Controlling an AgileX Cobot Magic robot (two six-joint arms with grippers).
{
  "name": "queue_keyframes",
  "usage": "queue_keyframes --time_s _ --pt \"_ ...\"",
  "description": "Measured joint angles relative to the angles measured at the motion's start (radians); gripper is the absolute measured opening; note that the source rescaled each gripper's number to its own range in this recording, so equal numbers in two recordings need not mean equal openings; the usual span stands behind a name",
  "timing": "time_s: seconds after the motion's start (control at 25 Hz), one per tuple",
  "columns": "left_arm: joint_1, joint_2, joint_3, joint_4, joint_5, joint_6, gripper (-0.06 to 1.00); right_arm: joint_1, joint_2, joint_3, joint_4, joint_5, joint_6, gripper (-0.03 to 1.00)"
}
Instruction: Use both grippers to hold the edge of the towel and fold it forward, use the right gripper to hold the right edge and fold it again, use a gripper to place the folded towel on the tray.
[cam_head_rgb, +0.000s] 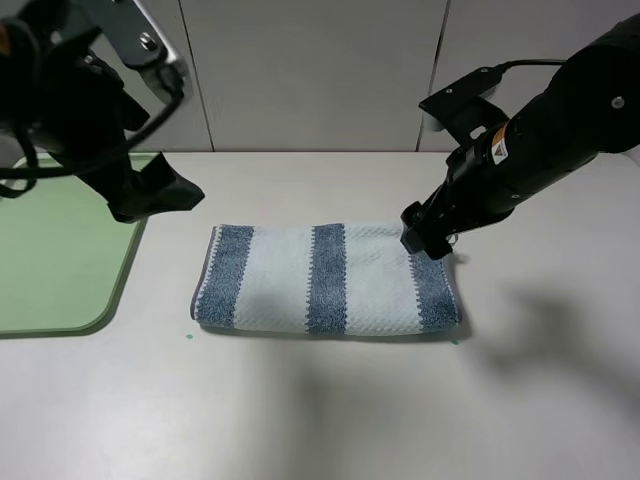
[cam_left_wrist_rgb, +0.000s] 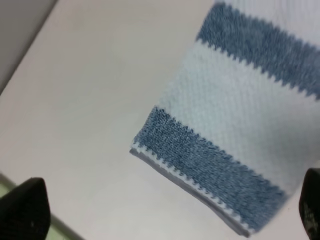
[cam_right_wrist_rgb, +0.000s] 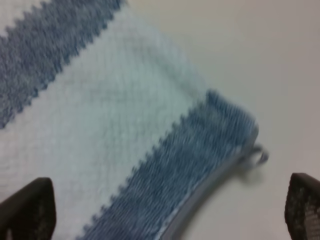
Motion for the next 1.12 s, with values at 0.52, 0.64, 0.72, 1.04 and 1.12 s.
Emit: queue_keyframes --time_s 0.52,0.64,0.72,1.04,1.12 --pt "0.0 -0.357 0.001 0.006 0.324 -0.255 0.96 0.0 -0.01 -0.001 0.202 0.095 0.113 1.0" --pt "0.0 -0.461 0.029 0.006 0.382 -0.282 0.94 0.0 -0.01 -0.001 0.226 0.1 0.136 1.0" --pt "0.0 -0.551 0.07 0.006 0.401 -0.312 0.94 0.0 -0.01 -0.001 0.234 0.102 0.157 1.0" --pt "0.0 -0.959 0.276 0.006 0.426 -0.476 0.92 0.0 -0.01 -0.001 0.237 0.103 0.187 1.0" --pt "0.0 -1.041 0.309 0.006 0.443 -0.5 0.92 0.0 -0.01 -0.001 0.237 0.103 0.188 1.0"
